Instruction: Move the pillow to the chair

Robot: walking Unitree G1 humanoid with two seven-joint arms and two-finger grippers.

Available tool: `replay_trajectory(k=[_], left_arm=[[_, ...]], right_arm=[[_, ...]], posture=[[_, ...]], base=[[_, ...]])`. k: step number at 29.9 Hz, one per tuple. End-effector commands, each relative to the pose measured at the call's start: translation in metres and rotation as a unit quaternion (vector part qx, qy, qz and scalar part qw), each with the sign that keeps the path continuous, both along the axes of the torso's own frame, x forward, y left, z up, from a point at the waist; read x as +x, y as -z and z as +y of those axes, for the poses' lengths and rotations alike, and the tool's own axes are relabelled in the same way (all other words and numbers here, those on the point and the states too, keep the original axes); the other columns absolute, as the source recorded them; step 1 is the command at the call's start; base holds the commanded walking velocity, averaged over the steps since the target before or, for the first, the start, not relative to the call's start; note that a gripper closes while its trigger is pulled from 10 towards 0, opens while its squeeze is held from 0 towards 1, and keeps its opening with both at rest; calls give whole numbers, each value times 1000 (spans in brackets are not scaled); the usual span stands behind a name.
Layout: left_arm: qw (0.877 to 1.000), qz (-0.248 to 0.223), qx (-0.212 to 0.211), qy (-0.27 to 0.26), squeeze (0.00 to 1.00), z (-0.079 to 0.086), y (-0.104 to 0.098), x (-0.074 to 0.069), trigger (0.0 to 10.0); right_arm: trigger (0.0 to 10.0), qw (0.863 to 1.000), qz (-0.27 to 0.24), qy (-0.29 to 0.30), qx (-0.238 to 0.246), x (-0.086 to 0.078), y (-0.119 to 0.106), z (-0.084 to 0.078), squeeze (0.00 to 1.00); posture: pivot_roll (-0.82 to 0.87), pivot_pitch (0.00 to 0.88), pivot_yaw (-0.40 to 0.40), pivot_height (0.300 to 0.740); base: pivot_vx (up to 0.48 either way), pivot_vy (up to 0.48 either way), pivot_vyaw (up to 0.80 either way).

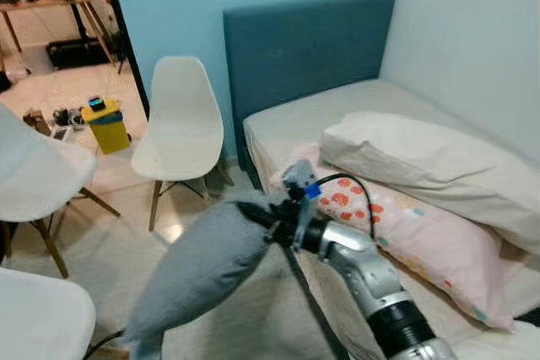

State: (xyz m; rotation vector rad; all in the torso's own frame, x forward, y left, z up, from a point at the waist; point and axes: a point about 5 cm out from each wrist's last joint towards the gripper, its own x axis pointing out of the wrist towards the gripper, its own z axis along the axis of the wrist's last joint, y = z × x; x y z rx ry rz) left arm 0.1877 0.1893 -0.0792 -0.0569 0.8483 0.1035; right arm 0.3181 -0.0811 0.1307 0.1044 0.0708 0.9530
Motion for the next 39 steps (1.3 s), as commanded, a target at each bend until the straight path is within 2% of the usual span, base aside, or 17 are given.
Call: replay_trajectory(k=[1, 6, 19, 27, 39], left_arm=[[1000, 5, 9, -1, 0, 7, 1, -3, 10000], [1000, 4, 9, 2, 0, 7, 0, -3, 10000], [1000, 2, 10, 7, 0, 7, -1, 0, 10000], [1000, -1, 9, 8, 0, 6, -2, 1, 10000], [1000, -5, 6, 7, 0, 5, -2, 2, 10000]], right_arm=[[10000, 999, -42, -22, 25, 0, -19, 15, 0], [10000, 998, -51, -31, 29, -1, -21, 16, 0], [10000, 996, -57, -67, 14, -9, -18, 21, 0], [10000, 998, -64, -28, 6, -2, -19, 17, 0], [10000, 997, -69, -13, 17, 2, -24, 16, 0]], posture=[[40, 0, 27, 719], [37, 0, 29, 719], [34, 0, 32, 719], [33, 0, 34, 719], [37, 0, 30, 719]], base=[[330, 0, 0], [332, 0, 0], [332, 0, 775], [332, 0, 0], [338, 0, 0]])
